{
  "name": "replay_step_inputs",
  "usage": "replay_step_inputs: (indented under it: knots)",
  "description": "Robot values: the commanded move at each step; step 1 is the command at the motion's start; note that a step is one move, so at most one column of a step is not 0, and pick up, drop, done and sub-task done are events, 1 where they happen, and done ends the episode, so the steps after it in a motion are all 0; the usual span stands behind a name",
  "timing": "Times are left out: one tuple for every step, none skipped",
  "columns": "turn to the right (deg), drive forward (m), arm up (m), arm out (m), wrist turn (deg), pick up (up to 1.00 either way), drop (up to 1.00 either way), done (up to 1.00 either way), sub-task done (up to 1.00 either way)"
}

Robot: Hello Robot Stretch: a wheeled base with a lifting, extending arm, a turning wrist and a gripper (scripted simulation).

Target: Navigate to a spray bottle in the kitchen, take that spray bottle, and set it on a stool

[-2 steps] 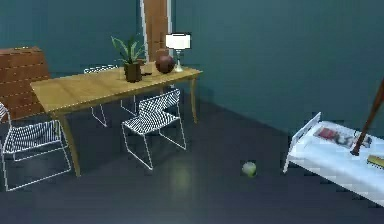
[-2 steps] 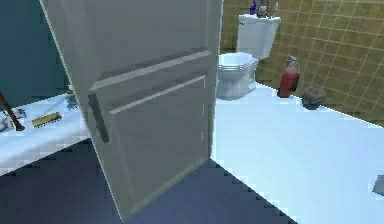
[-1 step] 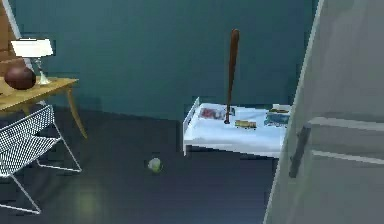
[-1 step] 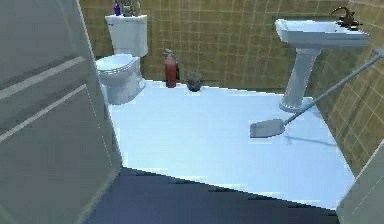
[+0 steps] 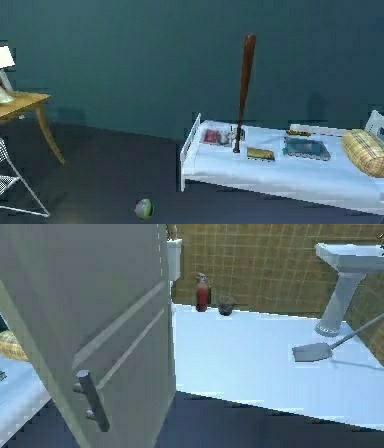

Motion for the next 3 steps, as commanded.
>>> replay_step_inputs:
  knots:
    - [-45.0, 0.0, 0.0, 0.0, 0.0, 0.0, 0.0, 0.0, 0.0]
    - [-6.0, 0.0, 0.0, 0.0, 0.0, 0.0, 0.0, 0.0, 0.0]
    - [0.0, 0.7, 0.0, 0.0, 0.0, 0.0, 0.0, 0.0, 0.0]
